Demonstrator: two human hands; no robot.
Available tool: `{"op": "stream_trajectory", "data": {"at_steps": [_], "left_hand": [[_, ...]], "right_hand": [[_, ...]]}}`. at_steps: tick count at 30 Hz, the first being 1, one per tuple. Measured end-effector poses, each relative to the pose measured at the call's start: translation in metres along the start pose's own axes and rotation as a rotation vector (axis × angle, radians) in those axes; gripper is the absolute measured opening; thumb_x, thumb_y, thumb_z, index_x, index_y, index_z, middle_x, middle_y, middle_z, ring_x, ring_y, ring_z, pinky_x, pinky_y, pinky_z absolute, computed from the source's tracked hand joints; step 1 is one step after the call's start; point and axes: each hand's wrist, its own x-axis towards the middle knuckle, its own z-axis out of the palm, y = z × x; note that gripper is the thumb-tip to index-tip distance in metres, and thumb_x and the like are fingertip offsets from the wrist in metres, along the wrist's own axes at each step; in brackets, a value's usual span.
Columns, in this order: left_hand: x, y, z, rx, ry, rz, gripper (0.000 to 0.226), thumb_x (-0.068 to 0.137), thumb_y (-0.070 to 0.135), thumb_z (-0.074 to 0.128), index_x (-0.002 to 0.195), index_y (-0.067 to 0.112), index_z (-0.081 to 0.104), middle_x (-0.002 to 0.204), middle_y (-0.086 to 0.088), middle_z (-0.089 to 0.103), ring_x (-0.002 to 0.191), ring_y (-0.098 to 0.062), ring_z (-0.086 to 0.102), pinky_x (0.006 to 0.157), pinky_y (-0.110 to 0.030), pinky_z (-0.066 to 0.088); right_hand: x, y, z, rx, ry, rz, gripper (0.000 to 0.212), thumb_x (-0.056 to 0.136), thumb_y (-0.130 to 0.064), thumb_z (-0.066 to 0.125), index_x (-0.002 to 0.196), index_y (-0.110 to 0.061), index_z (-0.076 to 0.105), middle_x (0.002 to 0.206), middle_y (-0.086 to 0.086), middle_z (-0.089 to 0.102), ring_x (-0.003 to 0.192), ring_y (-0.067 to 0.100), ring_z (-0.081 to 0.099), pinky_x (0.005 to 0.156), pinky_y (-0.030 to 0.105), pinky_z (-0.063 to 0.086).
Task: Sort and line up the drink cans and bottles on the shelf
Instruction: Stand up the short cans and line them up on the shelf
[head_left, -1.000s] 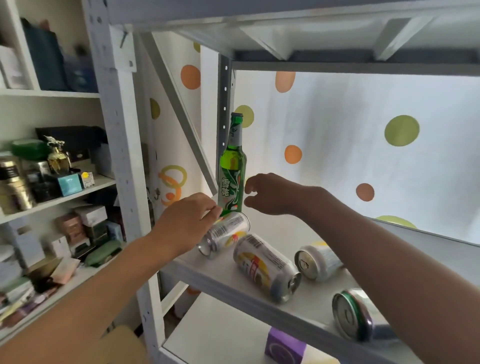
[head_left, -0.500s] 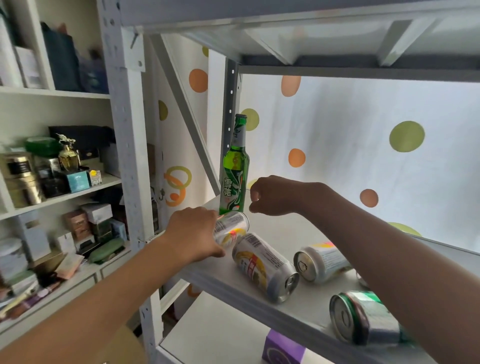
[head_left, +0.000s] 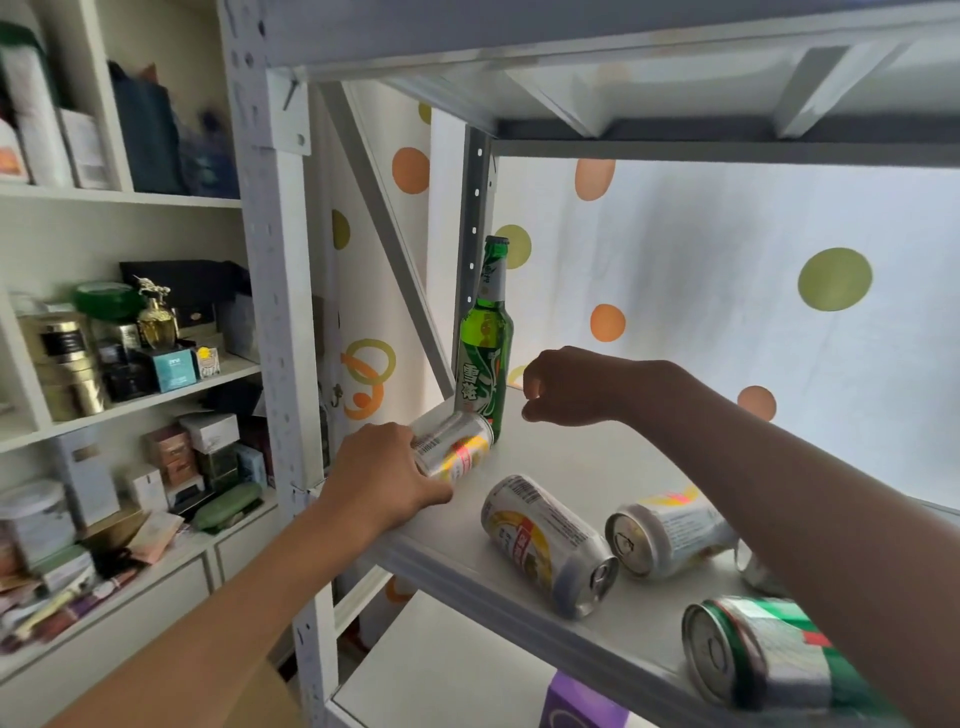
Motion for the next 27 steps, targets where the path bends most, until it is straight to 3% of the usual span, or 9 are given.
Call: {"op": "stream_trajectory", "data": {"at_steps": [5,8,10,12,17,23,27], "left_hand": [[-0.006,-0.006,-0.006,-0.506,0.071,-0.072,0.039,0.061,0.052,0.085,0.088,0.029,0.071,0.075,0.012,0.070,0.070,-0.005,0.066,0.058,-0.020,0.055],[-0.008,-0.001,-0.012,-0.826,0.097,-0.052,0.039,0.063,0.046,0.087,0.095,0.031,0.071,0.082,0.015,0.073,0.078,-0.004,0.068,0.061,-0.016,0.055],[-0.010,0.005,-0.017,-0.945,0.133,-0.011,0.045,0.062,0.049,0.083,0.101,0.033,0.069,0.089,0.017,0.072,0.084,-0.004,0.068,0.065,-0.014,0.054],[-0.012,0.010,-0.021,-1.061,0.132,0.003,0.049,0.060,0.053,0.080,0.104,0.033,0.068,0.094,0.016,0.073,0.090,-0.006,0.069,0.070,-0.014,0.054],[-0.011,0.014,-0.029,-1.199,0.046,0.030,0.053,0.061,0.052,0.079,0.108,0.031,0.066,0.101,0.013,0.073,0.097,-0.009,0.069,0.079,-0.022,0.056],[-0.013,0.027,-0.026,-1.287,0.026,0.059,0.051,0.057,0.049,0.079,0.103,0.031,0.065,0.095,0.016,0.073,0.092,-0.003,0.069,0.070,-0.012,0.052],[-0.011,0.030,-0.024,-1.274,0.000,0.061,0.056,0.056,0.049,0.080,0.106,0.029,0.064,0.098,0.014,0.073,0.096,-0.007,0.069,0.077,-0.018,0.054]], "right_hand": [[0.010,0.000,-0.003,0.124,0.063,-0.047,0.037,0.094,-0.051,0.059,0.113,-0.019,0.066,0.101,-0.004,0.062,0.090,0.016,0.056,0.074,0.029,0.043],[0.012,-0.009,-0.014,0.561,0.042,-0.043,0.044,0.091,-0.059,0.057,0.104,-0.018,0.065,0.090,-0.001,0.062,0.084,0.020,0.058,0.068,0.030,0.044],[0.008,-0.017,-0.026,0.710,0.005,-0.069,0.051,0.088,-0.063,0.055,0.111,-0.018,0.064,0.101,0.002,0.067,0.089,0.020,0.065,0.068,0.033,0.054],[0.003,-0.022,-0.036,0.763,-0.014,-0.152,0.061,0.083,-0.066,0.055,0.118,-0.018,0.064,0.111,0.001,0.070,0.097,0.018,0.070,0.077,0.036,0.061],[-0.001,-0.030,-0.049,0.830,0.056,-0.275,0.038,0.093,-0.041,0.063,0.114,-0.010,0.069,0.108,0.004,0.073,0.099,0.020,0.070,0.080,0.038,0.062],[0.000,-0.031,-0.057,0.740,0.079,-0.304,0.034,0.088,-0.038,0.070,0.101,-0.007,0.074,0.095,0.003,0.075,0.090,0.017,0.072,0.070,0.030,0.060],[0.000,-0.034,-0.057,0.693,0.216,-0.307,0.029,0.083,-0.037,0.076,0.090,-0.009,0.075,0.085,0.005,0.074,0.082,0.023,0.072,0.072,0.042,0.060]]}}
